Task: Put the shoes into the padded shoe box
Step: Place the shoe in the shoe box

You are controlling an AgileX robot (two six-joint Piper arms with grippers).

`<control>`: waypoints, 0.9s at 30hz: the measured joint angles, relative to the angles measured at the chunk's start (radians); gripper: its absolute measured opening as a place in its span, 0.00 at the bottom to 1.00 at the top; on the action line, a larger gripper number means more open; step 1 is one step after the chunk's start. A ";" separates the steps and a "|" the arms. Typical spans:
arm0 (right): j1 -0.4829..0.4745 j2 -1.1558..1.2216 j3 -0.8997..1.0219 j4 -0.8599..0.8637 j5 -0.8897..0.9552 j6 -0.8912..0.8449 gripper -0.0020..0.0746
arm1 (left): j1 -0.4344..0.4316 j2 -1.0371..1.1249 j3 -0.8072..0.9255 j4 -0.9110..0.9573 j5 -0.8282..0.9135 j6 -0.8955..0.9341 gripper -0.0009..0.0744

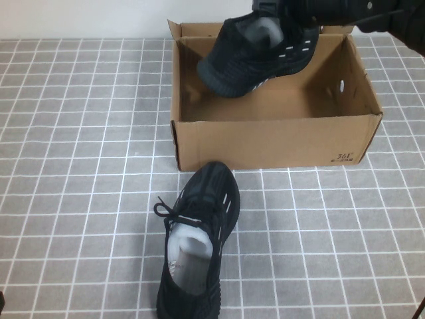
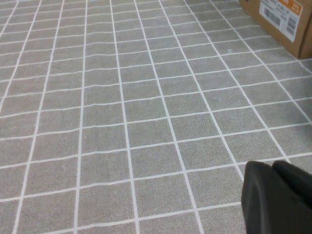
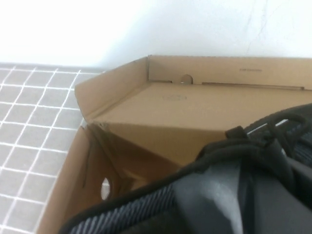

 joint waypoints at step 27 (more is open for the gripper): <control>0.000 0.002 0.000 -0.338 0.001 0.466 0.02 | 0.000 0.000 0.000 0.000 0.000 0.000 0.01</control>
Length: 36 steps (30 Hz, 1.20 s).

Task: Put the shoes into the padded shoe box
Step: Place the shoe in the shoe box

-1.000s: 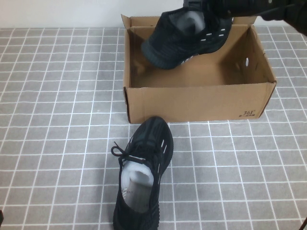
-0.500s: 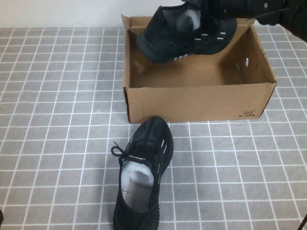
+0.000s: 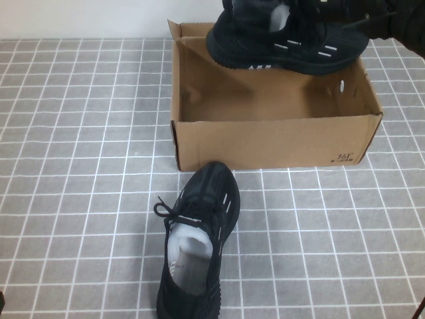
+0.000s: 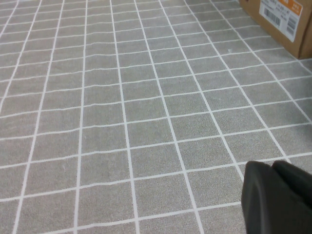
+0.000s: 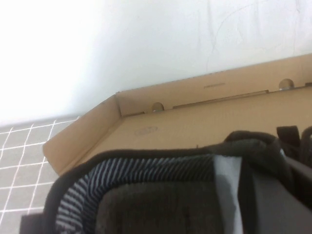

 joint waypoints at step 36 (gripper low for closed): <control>0.015 0.127 0.000 0.159 -0.182 0.023 0.02 | 0.000 0.000 0.000 0.000 0.000 0.000 0.01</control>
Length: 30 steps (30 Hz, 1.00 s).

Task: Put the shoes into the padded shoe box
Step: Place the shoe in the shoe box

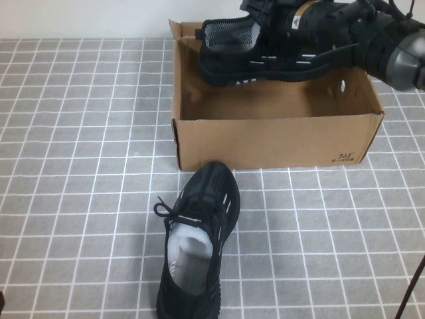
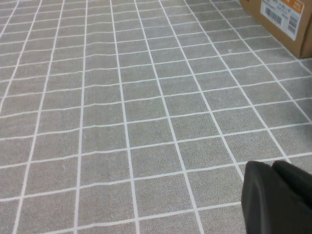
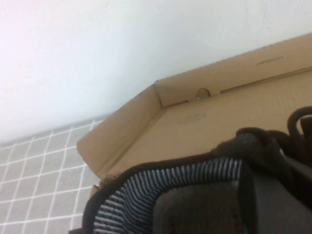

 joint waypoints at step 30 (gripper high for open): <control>0.033 0.048 0.000 -0.061 -0.001 0.000 0.02 | 0.000 0.000 0.000 0.002 0.000 0.000 0.01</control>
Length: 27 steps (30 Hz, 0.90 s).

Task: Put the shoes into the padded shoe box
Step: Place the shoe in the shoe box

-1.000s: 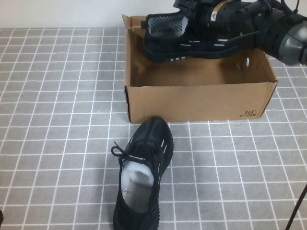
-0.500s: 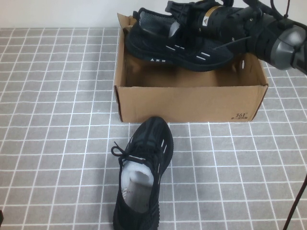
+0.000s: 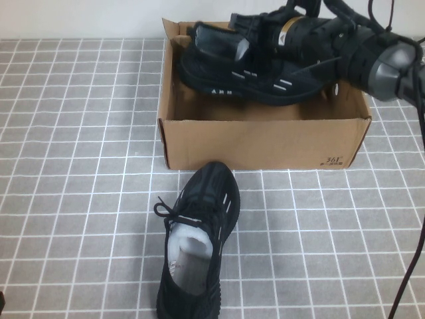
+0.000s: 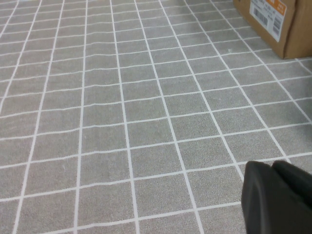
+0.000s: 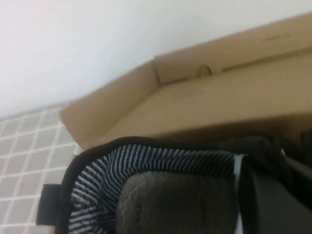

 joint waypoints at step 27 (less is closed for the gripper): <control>0.019 -0.078 0.000 -0.096 0.074 -0.049 0.55 | 0.000 0.000 0.000 0.000 0.000 0.000 0.01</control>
